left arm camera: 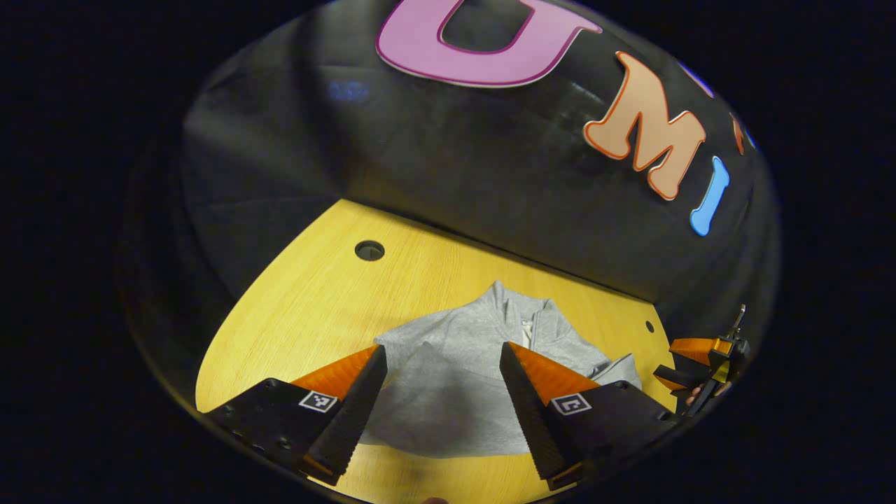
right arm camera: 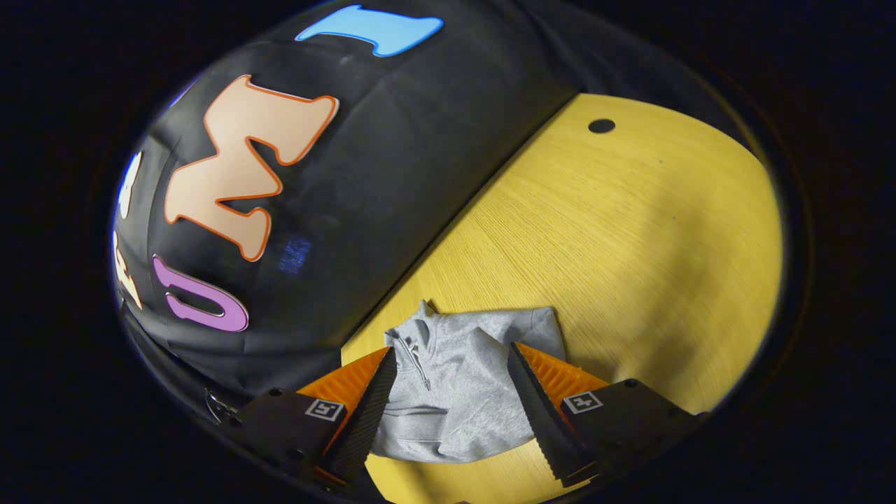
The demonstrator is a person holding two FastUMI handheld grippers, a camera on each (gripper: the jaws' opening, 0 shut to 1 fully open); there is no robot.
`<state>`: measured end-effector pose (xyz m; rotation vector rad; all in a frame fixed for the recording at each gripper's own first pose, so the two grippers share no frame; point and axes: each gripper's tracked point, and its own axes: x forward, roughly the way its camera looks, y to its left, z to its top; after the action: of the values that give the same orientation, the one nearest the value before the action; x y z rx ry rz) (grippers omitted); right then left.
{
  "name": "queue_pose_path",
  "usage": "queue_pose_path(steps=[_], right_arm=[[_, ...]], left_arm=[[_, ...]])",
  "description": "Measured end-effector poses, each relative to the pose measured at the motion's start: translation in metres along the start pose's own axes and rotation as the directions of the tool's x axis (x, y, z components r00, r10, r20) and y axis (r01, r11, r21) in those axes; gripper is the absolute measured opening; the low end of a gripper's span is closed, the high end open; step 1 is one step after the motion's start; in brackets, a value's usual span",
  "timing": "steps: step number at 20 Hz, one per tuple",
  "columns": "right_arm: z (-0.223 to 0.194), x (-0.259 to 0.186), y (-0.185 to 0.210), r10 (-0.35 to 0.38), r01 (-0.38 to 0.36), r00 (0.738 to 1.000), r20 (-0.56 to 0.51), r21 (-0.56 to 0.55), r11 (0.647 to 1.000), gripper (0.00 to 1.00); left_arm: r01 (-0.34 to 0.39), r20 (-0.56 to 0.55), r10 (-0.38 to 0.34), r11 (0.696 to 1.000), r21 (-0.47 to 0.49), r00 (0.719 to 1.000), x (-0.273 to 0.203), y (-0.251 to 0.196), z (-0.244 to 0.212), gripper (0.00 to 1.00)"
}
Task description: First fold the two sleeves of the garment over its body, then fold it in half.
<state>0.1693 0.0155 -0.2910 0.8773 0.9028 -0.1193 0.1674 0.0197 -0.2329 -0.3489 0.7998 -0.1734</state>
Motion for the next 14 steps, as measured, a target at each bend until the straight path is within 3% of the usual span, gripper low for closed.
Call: queue_pose_path(steps=[3,6,10,13,14], right_arm=[[-0.001,-0.024,0.001,0.013,-0.008,0.999,0.045,-0.125,0.992,0.98],[-0.002,-0.046,0.001,0.023,0.01,0.994,0.107,-0.298,0.955,0.98],[-0.002,-0.079,0.021,0.103,0.036,0.967,0.235,-0.519,0.854,0.98],[-0.011,-0.098,0.033,0.163,0.061,0.941,0.297,-0.622,0.78,0.98],[-0.014,-0.103,0.037,0.179,0.068,0.934,0.309,-0.646,0.76,0.94]], left_arm=[[-0.016,0.116,0.009,0.998,0.06,0.993,-0.027,-0.01,0.018,0.95],[-0.019,0.186,-0.007,0.99,0.137,0.982,-0.052,-0.025,0.019,0.96],[-0.062,0.266,0.002,0.974,0.219,0.964,-0.079,-0.038,0.007,0.96],[-0.067,0.302,-0.011,0.966,0.248,0.953,-0.095,-0.052,-0.008,0.95],[-0.079,0.318,-0.009,0.962,0.261,0.948,-0.1,-0.055,-0.012,0.95]])
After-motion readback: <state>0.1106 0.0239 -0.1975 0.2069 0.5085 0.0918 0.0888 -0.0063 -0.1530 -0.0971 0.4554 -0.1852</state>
